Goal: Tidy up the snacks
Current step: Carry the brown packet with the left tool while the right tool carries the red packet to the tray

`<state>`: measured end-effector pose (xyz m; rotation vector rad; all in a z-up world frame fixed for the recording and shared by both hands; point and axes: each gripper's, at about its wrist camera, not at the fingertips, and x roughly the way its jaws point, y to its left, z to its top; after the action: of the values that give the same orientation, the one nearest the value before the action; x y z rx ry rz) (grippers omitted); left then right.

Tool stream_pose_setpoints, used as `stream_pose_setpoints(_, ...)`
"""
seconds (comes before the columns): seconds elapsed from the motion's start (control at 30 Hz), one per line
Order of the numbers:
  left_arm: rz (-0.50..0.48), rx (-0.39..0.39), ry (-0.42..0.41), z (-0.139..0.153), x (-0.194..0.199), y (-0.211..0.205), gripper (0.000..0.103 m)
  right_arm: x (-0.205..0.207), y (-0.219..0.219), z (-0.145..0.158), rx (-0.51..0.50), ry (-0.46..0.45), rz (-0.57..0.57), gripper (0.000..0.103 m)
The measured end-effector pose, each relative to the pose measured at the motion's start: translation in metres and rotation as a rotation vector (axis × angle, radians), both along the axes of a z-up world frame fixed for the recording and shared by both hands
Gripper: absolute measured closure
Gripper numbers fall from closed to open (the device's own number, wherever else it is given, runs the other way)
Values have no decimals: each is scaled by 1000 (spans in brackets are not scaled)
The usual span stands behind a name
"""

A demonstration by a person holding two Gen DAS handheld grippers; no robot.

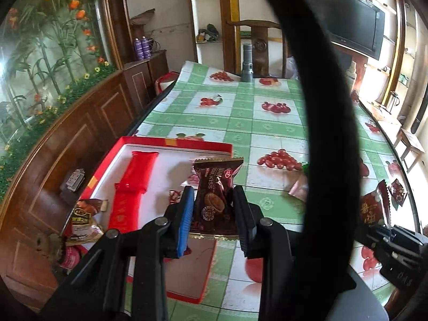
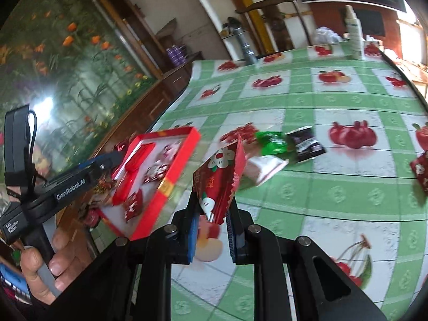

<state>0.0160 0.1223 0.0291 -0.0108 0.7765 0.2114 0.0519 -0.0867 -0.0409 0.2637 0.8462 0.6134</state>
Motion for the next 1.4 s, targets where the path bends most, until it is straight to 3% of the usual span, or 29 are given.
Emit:
stream_pose_setpoints(0.83, 100, -39, -10, -11, -18, 66, 71, -16, 75, 0, -79, 4, 131, 86)
stream_pose_setpoints(1.0, 132, -53, -6, -16, -21, 83, 71, -14, 87, -5, -102, 4, 151, 91)
stream_pose_setpoints(1.17, 152, -64, -1, -19, -24, 96, 71, -11, 95, -19, -210, -5, 115, 88)
stream_pose_setpoints(1.23, 152, -72, 4, -22, -24, 98, 71, -6, 98, -28, -211, 30, 122, 86)
stream_pose_setpoints(1.3, 148, -76, 8, -24, -23, 98, 71, -3, 104, -36, -245, 30, 115, 78)
stream_pose_setpoints(1.4, 135, -74, 11, -24, -23, 95, 71, 2, 120, -44, -262, 30, 132, 74)
